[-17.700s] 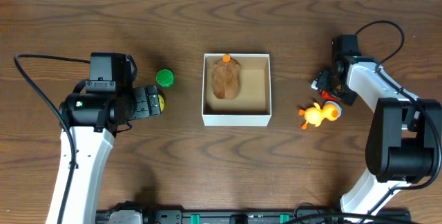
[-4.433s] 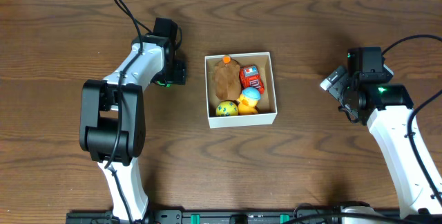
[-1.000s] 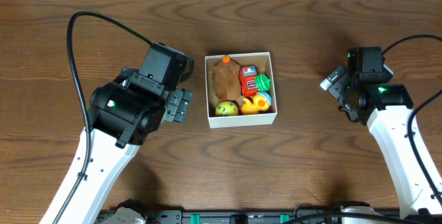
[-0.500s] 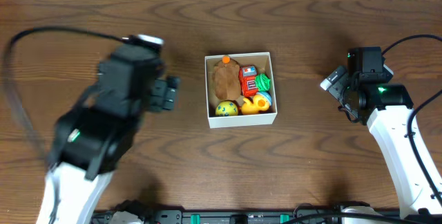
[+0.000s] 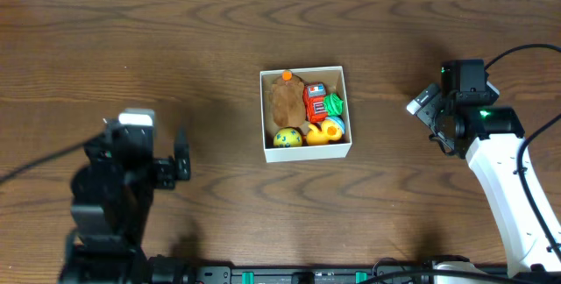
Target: Pack container
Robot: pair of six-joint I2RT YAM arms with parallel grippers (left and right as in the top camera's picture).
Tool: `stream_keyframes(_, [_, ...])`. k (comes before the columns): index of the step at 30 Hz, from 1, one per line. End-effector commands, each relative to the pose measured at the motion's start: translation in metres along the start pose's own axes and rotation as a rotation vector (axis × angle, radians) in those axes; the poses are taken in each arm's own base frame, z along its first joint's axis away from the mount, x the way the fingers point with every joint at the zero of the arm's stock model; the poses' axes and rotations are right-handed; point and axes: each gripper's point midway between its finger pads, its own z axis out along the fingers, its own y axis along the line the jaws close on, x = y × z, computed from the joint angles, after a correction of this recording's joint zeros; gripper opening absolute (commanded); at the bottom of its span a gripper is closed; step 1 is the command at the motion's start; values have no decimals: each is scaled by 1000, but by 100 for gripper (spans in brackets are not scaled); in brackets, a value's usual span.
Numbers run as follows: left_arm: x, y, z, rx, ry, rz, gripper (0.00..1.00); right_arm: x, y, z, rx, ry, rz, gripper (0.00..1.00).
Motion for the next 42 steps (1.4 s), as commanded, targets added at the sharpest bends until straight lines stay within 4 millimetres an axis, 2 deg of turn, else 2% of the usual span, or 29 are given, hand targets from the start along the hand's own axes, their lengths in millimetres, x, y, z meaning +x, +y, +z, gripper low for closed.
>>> stream_keyframes(1, [37,-7,8,21,17,10,98,-6,1,-5,-6,-19,2,99])
stream_keyframes(8, [97,-16,24,38,33,4,98,-6,1,-5,-6,-19,2,99])
stream_keyframes(17, [138,-21,35,43,49,-11,98,-6,1,-5,-6,-19,2,99])
stream_keyframes(31, [156,-22,41,40,20,-12,98,-6,1,-5,-7,-19,2,99])
stream_keyframes(42, [161,-23,42,41,37,-11,98,-6,1,-5,-6,-19,2,99])
